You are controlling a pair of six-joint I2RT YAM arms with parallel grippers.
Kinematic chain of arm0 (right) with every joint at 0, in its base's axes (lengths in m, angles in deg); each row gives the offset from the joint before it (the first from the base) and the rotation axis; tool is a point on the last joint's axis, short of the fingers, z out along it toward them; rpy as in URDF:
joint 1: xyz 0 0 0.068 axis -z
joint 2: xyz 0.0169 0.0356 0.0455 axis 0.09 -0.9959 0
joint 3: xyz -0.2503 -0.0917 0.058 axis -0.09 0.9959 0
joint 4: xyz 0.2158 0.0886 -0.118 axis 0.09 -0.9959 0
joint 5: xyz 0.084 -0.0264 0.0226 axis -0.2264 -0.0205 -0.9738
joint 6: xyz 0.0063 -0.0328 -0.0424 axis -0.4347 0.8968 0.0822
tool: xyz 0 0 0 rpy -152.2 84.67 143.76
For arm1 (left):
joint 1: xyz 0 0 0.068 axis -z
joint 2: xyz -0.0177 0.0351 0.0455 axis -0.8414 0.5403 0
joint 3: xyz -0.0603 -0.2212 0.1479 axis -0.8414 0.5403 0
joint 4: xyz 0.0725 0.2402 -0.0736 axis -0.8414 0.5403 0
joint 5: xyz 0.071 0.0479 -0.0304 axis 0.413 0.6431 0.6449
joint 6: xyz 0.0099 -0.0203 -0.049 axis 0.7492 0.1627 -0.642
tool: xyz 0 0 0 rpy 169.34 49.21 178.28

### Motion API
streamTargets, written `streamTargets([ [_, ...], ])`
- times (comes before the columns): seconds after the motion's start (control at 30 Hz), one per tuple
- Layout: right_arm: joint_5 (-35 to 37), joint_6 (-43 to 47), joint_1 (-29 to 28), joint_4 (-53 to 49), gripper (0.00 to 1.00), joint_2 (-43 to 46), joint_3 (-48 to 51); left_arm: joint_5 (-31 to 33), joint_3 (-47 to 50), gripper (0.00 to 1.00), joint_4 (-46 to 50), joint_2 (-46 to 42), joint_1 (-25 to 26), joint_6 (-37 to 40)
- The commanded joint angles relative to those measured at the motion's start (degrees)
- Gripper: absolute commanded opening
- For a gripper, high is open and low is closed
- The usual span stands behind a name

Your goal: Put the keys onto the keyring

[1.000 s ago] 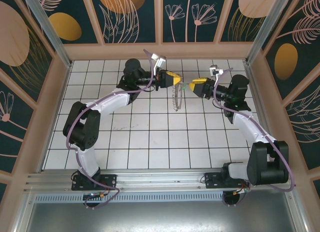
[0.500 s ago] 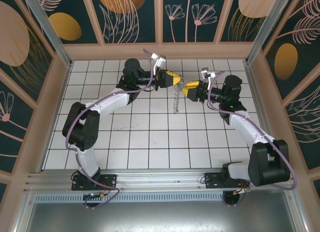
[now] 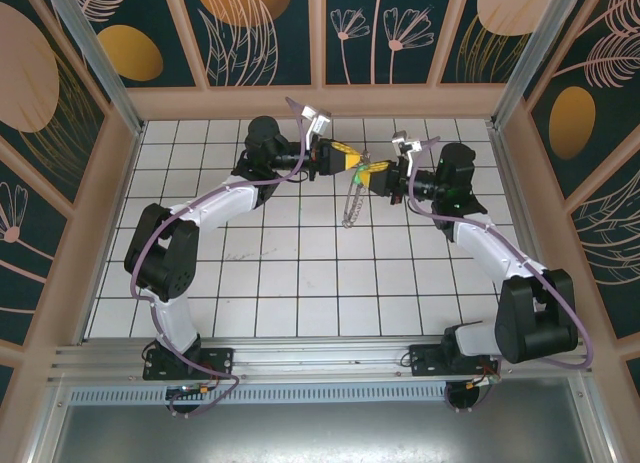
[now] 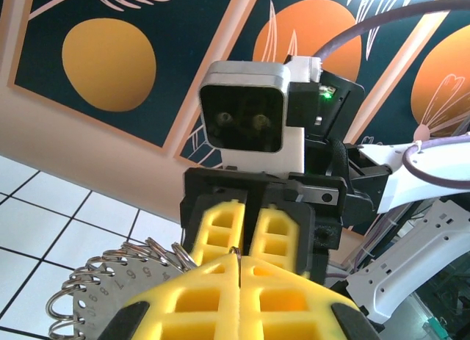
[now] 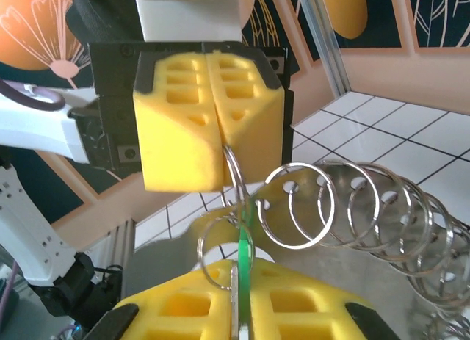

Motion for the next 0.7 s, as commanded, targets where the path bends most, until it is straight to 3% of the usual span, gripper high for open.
streamTargets([
  [0.0, -1.58, 1.82, -0.46, -0.40, 0.02, 0.56, -0.33, -0.64, -0.95, 0.00, -2.81, -2.77, -0.14, -0.41],
  [0.67, 4.37, -0.86, -5.97, 2.90, 0.00, -3.47, -2.10, 1.72, 2.36, 0.00, -6.68, -4.05, 0.08, -2.26],
])
